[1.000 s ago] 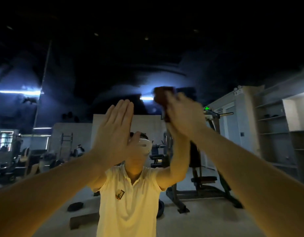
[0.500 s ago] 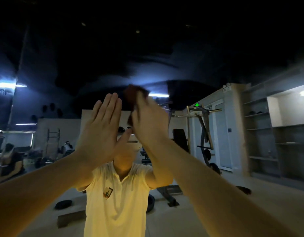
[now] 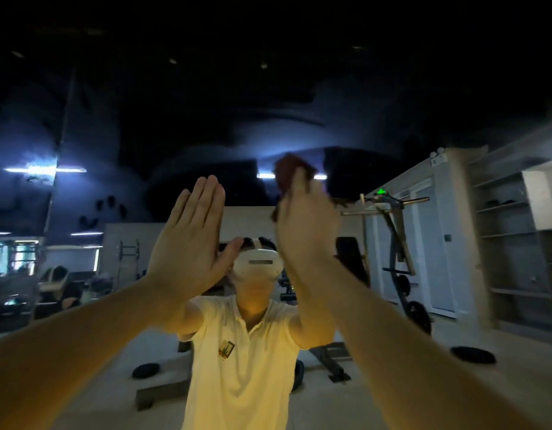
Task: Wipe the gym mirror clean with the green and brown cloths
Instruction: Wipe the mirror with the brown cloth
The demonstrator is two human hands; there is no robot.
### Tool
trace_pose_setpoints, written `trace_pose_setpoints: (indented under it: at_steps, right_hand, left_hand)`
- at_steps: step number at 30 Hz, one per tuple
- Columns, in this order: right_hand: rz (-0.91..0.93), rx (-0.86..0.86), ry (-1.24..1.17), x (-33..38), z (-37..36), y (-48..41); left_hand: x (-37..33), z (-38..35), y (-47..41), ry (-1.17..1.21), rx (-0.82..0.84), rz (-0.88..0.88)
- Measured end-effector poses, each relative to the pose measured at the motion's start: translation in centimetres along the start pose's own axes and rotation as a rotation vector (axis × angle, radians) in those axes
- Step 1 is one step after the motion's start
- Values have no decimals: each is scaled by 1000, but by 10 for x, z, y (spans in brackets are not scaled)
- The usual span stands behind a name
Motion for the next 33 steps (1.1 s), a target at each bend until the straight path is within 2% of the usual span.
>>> trace_pose_setpoints:
  at_steps: [2, 5, 7, 8, 13, 15, 17, 20, 22, 25, 27, 28, 30, 33]
  right_hand:
    - [190, 109, -51, 40, -20, 36]
    - [479, 235, -67, 49, -27, 82]
    - [638, 242, 19, 38, -24, 91]
    - [655, 226, 65, 32, -22, 86]
    - [246, 76, 68, 46, -25, 31]
    - [190, 76, 4, 78, -41, 30]
    - [232, 123, -65, 124, -63, 50]
    - [403, 334, -135, 193, -107, 128]
    - [596, 468, -188, 221, -121, 196]
    - [941, 631, -196, 233, -115, 258]
    - [1064, 683, -76, 227, -115, 245]
    - [1020, 622, -16, 225, -115, 216]
    - [811, 422, 60, 224, -108, 138]
    - [514, 288, 110, 228, -110, 55]
  left_hand:
    - [1, 3, -1, 27, 11, 9]
    - [5, 6, 20, 21, 48, -15]
    - [15, 9, 48, -11, 75, -35]
    - [24, 11, 64, -28, 87, -32]
    - [101, 16, 118, -47, 163, 103]
    - [136, 12, 130, -36, 203, 181]
    - [161, 12, 136, -26, 193, 225]
    - [182, 16, 141, -5, 116, 278]
    - [196, 15, 147, 2, 96, 316]
    - [216, 1, 156, 0, 177, 318]
    - [220, -14, 161, -3, 248, 274]
    - [219, -19, 162, -12, 255, 250]
    - [216, -23, 164, -31, 220, 220]
    - [217, -27, 166, -39, 196, 208]
Point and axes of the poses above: each hand's wrist, its own y-axis away from the middle knuckle, its own z-axis out of the back of the hand, x = y × z, the point moved 10 cm from there along -y, towards the middle knuckle, and after that the axes turned 12 degrees about -y, right-handed, at the moved point
